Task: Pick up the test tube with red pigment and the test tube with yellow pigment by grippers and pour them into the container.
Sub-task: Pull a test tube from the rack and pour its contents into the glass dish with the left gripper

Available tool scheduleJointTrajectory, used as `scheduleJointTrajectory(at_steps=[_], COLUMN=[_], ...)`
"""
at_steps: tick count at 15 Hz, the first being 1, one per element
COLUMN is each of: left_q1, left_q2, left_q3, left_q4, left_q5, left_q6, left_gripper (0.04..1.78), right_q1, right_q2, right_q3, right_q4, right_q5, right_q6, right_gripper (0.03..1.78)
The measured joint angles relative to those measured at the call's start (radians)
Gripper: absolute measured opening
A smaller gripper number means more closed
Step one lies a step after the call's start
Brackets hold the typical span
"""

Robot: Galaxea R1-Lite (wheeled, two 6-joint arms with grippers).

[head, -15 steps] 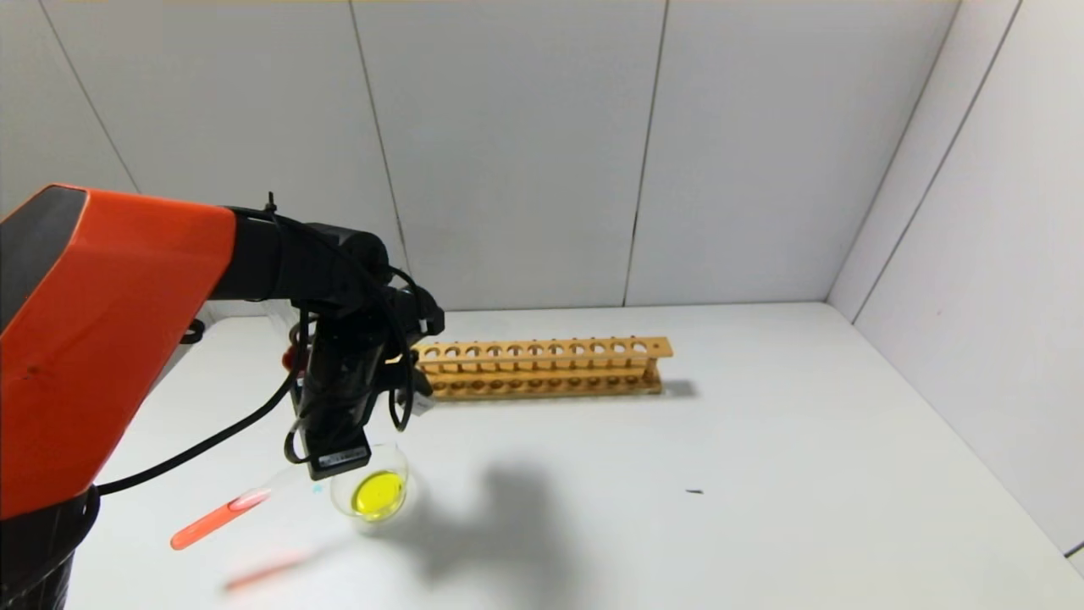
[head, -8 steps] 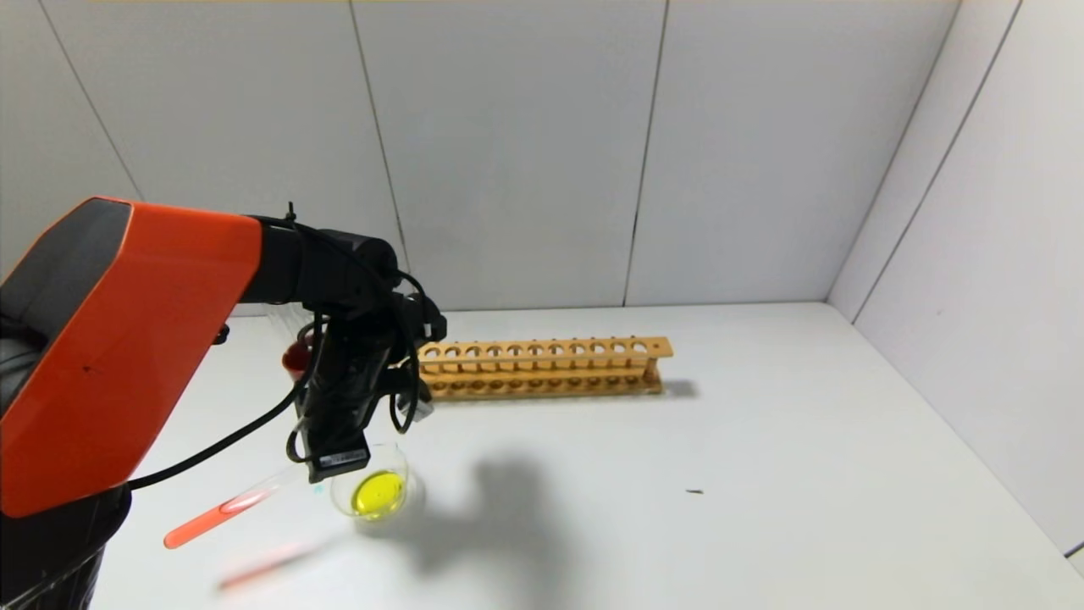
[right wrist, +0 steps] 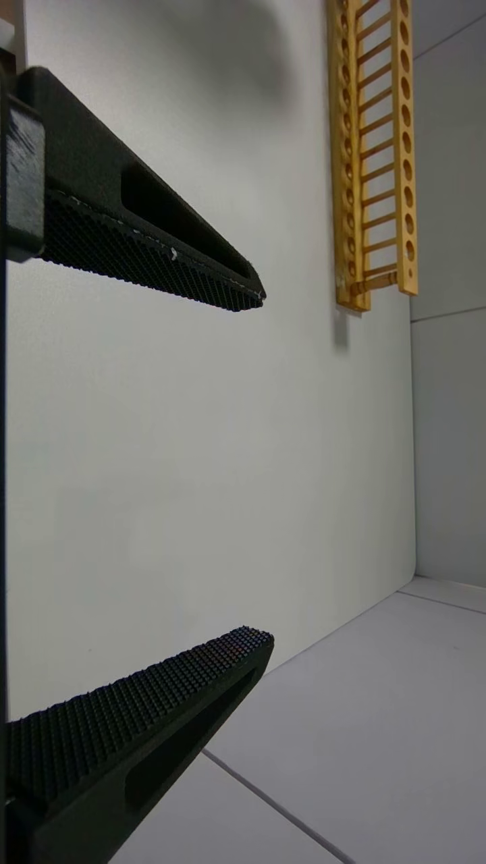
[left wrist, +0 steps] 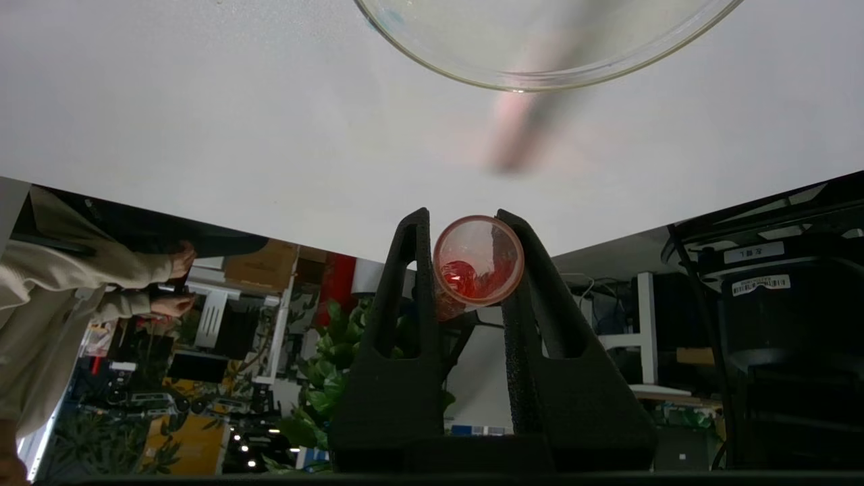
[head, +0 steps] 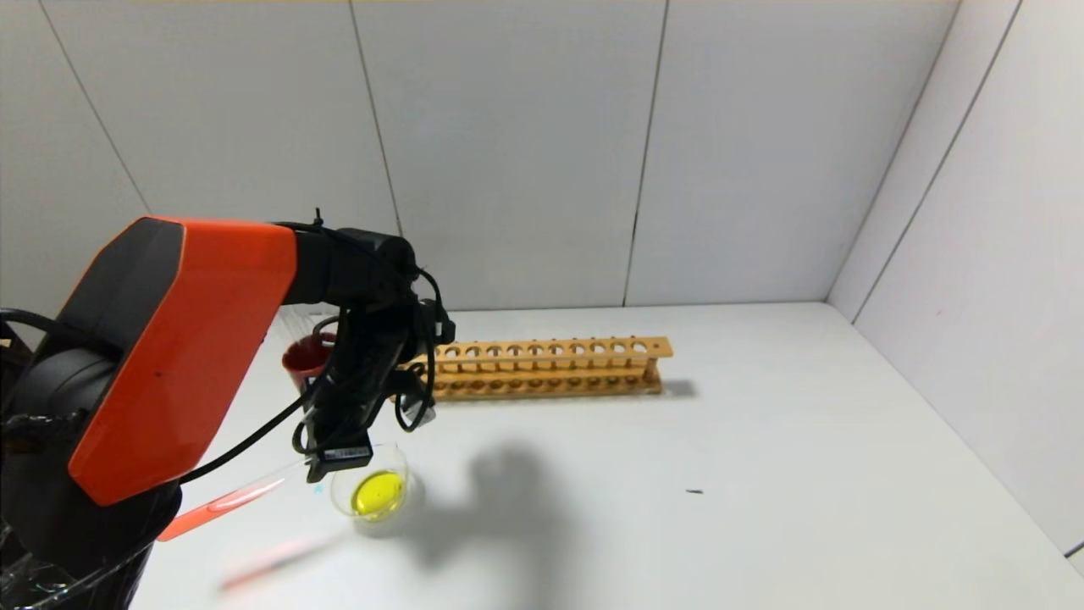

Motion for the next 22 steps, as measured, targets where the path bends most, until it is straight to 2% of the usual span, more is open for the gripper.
scheduleJointTrajectory(at_steps=[10, 14, 22], left_q1=[0.000, -0.015, -0.064], left_q2=[0.077, 0.077, 0.068], left_q3=[-0.048, -0.051, -0.051], left_q4=[0.024, 0.036, 0.036], left_q5=[0.095, 0.161, 0.182], left_q6=[0.084, 0.110, 0.115], left_gripper=[0.31, 0.31, 0.31], right_q1=[0.000, 0.000, 0.000], right_q2=[0.000, 0.000, 0.000], right_q3=[0.000, 0.000, 0.000], right_q4=[0.000, 0.000, 0.000], right_q5=[0.000, 0.000, 0.000], right_q6=[0.000, 0.000, 0.000], right_gripper=[1.71, 1.71, 1.71])
